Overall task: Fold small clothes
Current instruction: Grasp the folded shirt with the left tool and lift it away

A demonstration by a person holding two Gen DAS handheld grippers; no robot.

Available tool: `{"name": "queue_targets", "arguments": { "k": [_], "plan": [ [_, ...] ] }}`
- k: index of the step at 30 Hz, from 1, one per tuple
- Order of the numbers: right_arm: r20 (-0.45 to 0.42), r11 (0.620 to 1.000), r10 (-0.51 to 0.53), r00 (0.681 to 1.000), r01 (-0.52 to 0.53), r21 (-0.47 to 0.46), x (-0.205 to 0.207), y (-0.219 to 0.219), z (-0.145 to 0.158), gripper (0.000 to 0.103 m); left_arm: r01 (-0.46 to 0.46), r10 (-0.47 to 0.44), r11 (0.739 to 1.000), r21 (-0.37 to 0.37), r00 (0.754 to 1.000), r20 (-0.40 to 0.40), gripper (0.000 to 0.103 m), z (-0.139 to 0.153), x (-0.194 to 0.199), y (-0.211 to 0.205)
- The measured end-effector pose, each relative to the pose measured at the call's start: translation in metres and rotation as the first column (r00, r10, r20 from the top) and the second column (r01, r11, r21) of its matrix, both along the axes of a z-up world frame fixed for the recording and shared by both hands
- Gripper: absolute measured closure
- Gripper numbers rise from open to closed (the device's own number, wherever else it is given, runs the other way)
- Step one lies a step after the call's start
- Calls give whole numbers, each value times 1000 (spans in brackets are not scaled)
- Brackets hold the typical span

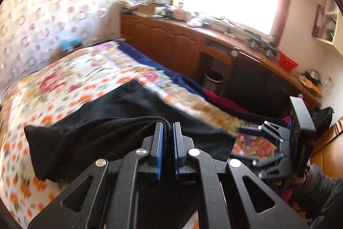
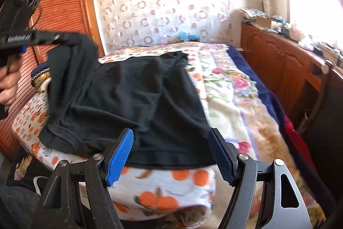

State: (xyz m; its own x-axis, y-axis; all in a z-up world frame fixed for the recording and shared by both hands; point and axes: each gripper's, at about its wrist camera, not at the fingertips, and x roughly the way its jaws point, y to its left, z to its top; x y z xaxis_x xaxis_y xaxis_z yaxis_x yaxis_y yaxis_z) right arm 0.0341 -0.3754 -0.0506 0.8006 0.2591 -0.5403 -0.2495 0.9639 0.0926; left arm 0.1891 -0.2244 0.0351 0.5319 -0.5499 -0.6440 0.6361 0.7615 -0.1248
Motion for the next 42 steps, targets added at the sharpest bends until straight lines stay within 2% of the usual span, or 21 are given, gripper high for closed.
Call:
{"name": "queue_targets", "arguments": {
  "k": [2,6,14,15,16,17,20,21,22,26,30,36,42],
  "plan": [
    [2,1000,-5,1000,5,8,-3,-8,1,29,17,-16,1000,20,1000,-12,94,0,7,-24],
    [-6,1000,-16,1000,16,12,-9,-19,1,29,47,-46,999,10,998,-38,94,0,16,-52],
    [-16,1000,-11,1000,11,11,-11,-18,2,29,33,-32,999,19,998,-58,93,-4,19,-60],
    [-16,1000,-8,1000,8,9,-11,-18,2,29,36,-35,999,23,998,-55,88,-5,18,-56],
    [-16,1000,-5,1000,6,8,-11,-17,2,29,40,-39,999,23,998,-51,72,-4,17,-54],
    [-15,1000,-2,1000,2,7,-11,-16,2,29,41,-40,999,21,998,-47,62,-4,16,-50],
    [-15,1000,7,1000,-7,3,-6,-13,2,29,15,-15,999,32,1000,-7,46,0,12,-31],
    [-13,1000,10,1000,-10,2,-5,-12,3,29,4,-4,999,34,1000,-2,34,0,12,-25],
    [-12,1000,14,1000,-14,1,-4,-10,4,29,-4,4,1000,28,1000,-3,29,-1,12,-16],
    [-8,999,36,999,-36,-9,6,-4,5,29,-58,58,998,26,998,-11,27,-12,8,19],
    [-9,998,60,998,-60,-32,22,6,11,29,-115,117,992,55,992,-40,27,-37,8,54],
    [-14,993,97,995,-98,-58,47,24,21,29,-218,225,972,86,971,-80,27,-68,18,104],
    [-8,983,167,986,-167,-76,83,63,35,29,-273,281,957,94,956,-84,27,-78,30,136]
  ]
}}
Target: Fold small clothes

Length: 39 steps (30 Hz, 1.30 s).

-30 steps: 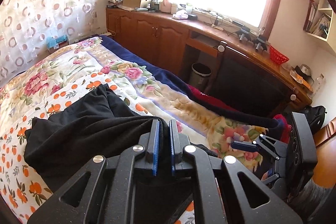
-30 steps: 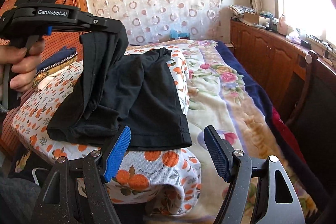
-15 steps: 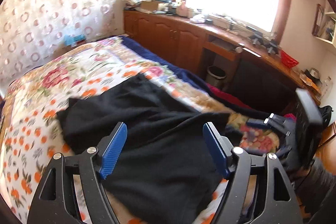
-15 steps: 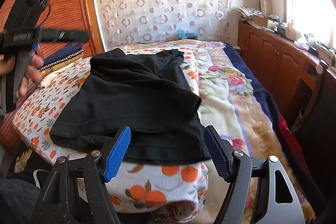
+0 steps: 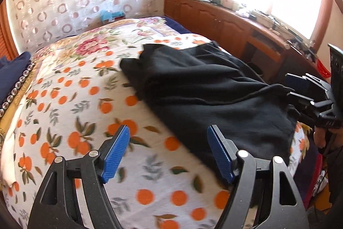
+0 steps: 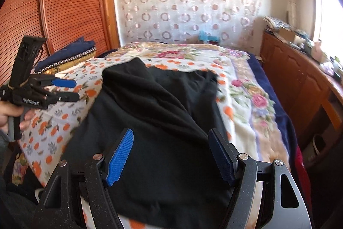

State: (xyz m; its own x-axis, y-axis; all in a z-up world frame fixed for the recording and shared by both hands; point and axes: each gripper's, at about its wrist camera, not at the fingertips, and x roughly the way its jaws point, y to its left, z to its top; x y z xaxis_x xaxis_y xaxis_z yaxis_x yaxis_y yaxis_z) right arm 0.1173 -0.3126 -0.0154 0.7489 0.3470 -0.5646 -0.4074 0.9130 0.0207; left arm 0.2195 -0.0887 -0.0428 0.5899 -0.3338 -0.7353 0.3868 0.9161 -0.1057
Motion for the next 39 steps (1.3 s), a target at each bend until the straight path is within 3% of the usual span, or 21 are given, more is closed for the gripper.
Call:
{"name": "queue_targets", "arguments": {
  "k": [8,16,19,21,25,31,34,37,38,39],
  "plan": [
    [-58,986,169,984,-168,16,63,75,13,39,-29,29,1000,-2,999,19,27,0,16,40],
    [-110,954,283,953,-292,-71,120,140,2,42,-40,41,999,-16,999,32,27,3,30,70],
    [-126,940,284,951,-301,-158,139,153,-10,65,-41,41,999,-21,999,23,27,1,39,76],
    [-146,925,287,947,-314,-216,148,158,-17,100,-40,41,999,-21,999,19,27,-1,44,77],
    [-146,936,282,948,-305,-173,163,131,-2,101,-22,22,999,-33,1000,11,27,-4,56,72],
    [-70,983,148,987,-154,-103,206,52,34,101,-14,13,999,-43,1000,-13,27,-14,78,57],
    [-77,987,72,994,-82,-141,235,26,29,101,7,-8,999,-39,1000,-20,27,-14,84,43],
    [-157,991,17,987,-38,-131,263,12,9,101,34,-35,999,-26,999,-18,27,-14,85,28],
    [-173,990,11,985,-35,-135,267,12,4,98,42,-42,999,-24,999,-19,27,-15,85,23],
    [-174,991,0,985,-24,-134,269,11,1,87,50,-50,999,-22,999,-22,27,-17,86,18]
  ]
}}
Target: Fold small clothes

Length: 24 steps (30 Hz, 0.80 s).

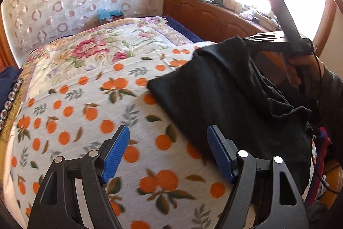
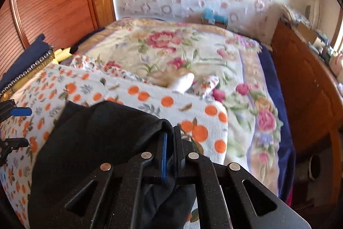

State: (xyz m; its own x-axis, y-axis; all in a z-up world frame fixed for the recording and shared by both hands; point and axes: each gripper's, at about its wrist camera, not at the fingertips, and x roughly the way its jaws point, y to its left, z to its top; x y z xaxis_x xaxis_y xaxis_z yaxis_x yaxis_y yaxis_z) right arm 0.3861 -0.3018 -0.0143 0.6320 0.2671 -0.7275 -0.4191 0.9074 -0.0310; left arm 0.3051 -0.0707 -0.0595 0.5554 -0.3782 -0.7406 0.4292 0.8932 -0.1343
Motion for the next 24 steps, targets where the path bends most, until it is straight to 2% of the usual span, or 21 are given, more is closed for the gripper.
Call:
{"name": "queue_targets", "arguments": {
  "k": [3,5,8,9,11,15,17,22,24],
  "plan": [
    [33,998,-55,998,55,9,-4,6,-1,63,16,-16,1000,3,1000,-14,27,-6,0,-10],
    [68,995,-98,993,97,28,-13,2,4,59,23,-23,1000,8,1000,-19,27,-8,-2,-14],
    [78,990,-120,990,114,86,-36,2,6,59,32,-31,999,26,999,-29,27,-13,-2,-21],
    [54,990,-81,995,74,120,-43,8,4,59,29,-28,999,38,999,-33,27,-16,-2,-23],
    [11,992,-13,1000,11,127,-54,28,-4,59,24,-22,999,47,999,-45,27,-20,0,-25],
    [-109,986,58,992,-39,164,-53,57,-26,59,12,-10,999,31,999,-53,27,-26,0,-25],
    [-164,990,49,985,-27,138,-47,69,-41,59,11,-9,999,40,999,-45,27,-27,-1,-27],
    [-148,995,7,989,7,96,-36,77,-50,59,19,-18,997,71,1000,-23,22,-29,-3,-34],
    [-131,999,-10,991,16,51,-42,79,-48,59,22,-20,998,65,999,-27,21,-29,-2,-32]
  ]
}}
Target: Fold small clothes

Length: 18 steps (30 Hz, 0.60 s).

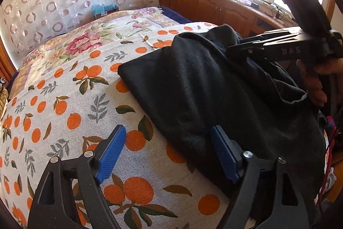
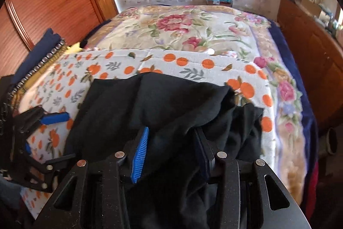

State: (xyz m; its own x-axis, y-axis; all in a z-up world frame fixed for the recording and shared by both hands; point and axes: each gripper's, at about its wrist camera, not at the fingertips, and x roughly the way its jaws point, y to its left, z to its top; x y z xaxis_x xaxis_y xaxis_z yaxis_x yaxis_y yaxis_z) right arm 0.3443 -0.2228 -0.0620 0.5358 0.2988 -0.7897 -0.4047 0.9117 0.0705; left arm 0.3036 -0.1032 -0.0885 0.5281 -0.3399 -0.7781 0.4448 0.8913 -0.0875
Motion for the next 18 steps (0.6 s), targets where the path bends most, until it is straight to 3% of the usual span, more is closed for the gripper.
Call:
{"name": "queue_targets", "arguments": {
  "k": [4,5,6,7,9,10,15,16,18],
  "plan": [
    [-6,1000,-16,1000,16,-8,3,-4,9,59,2,-2,1000,4,1000,0,20,0,2,1],
    [-8,1000,-1,1000,1,8,3,-1,12,72,2,-2,1000,4,1000,0,20,-1,2,0],
    [-12,999,37,999,-36,27,3,1,13,94,3,-3,1000,3,1000,0,20,0,2,1],
    [-14,998,63,998,-63,18,2,4,14,96,2,-2,1000,3,1000,0,20,0,2,0],
    [35,997,68,997,-67,-35,-3,3,21,97,2,-2,1000,5,1000,2,20,0,2,-1],
    [54,997,25,998,-21,-78,0,-2,25,98,1,-1,1000,6,1000,2,20,0,2,-3],
    [145,980,-179,973,190,-65,24,-46,43,97,2,-2,1000,6,1000,2,20,-1,1,-4],
    [135,975,-204,970,213,-58,26,-51,41,96,2,-2,1000,4,1000,1,20,-1,1,-4],
    [141,962,-243,960,257,-94,18,-57,35,82,17,-17,1000,9,1000,-2,20,0,-1,-3]
  ]
}}
